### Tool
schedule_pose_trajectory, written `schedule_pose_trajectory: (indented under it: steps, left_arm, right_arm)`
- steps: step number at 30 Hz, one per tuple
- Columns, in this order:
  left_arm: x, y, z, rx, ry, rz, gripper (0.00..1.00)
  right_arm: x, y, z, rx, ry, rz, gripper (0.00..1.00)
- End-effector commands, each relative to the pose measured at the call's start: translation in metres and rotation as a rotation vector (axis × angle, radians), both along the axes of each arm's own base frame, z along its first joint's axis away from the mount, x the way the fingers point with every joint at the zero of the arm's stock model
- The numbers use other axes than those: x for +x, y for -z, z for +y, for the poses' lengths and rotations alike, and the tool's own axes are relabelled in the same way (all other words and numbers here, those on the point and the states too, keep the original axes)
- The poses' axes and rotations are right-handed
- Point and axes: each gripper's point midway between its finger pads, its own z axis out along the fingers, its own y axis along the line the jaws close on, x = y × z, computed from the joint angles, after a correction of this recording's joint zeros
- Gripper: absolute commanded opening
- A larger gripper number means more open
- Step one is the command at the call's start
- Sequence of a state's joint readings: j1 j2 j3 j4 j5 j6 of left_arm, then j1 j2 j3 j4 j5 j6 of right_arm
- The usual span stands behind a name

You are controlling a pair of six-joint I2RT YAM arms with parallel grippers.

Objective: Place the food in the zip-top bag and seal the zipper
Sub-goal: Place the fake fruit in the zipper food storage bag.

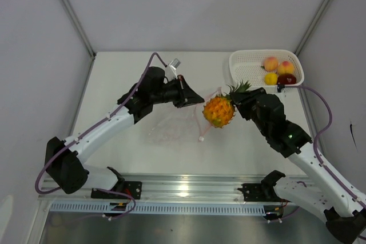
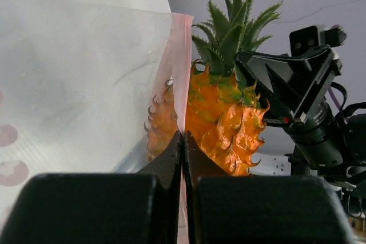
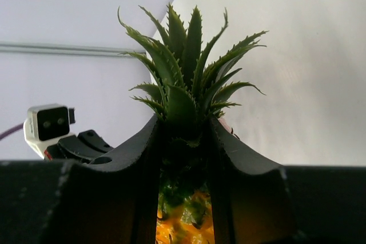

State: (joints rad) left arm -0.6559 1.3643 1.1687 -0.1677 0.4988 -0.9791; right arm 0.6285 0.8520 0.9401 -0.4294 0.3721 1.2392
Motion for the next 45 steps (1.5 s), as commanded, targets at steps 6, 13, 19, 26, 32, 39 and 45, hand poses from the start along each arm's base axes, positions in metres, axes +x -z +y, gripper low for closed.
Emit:
schedule_pose_trajectory:
  steps: [6,13,19,26,32,39,45]
  left_arm:
    - [-0.007,-0.023,0.004,-0.092,-0.139,-0.09,0.01]
    - [-0.026,-0.04,-0.016,-0.198,-0.087,-0.118,0.0]
    - [-0.034,-0.036,-0.026,-0.196,-0.01,-0.095,0.01]
    - [-0.052,-0.037,-0.037,-0.233,0.108,-0.025,0.01]
    - [-0.06,-0.043,-0.035,-0.295,0.167,-0.022,0.01]
    - [-0.064,-0.048,-0.037,-0.338,0.245,-0.079,0.01]
    - [-0.056,-0.023,-0.039,-0.259,0.244,-0.101,0.01]
  right_arm:
    - [-0.003,-0.001,-0.032,0.096,0.213,0.076,0.05]
    - [0.01,0.015,-0.013,0.015,0.171,0.098,0.0]
    - [0.014,-0.001,0.001,-0.162,0.056,-0.032,0.0]
    - [0.005,-0.025,0.043,-0.297,-0.271,-0.3,0.0]
    - [-0.009,-0.02,0.059,-0.34,-0.439,-0.361,0.01]
    - [-0.014,-0.021,0.039,-0.085,-0.443,-0.198,0.0]
    - [-0.022,-0.033,0.017,0.005,-0.489,-0.141,0.0]
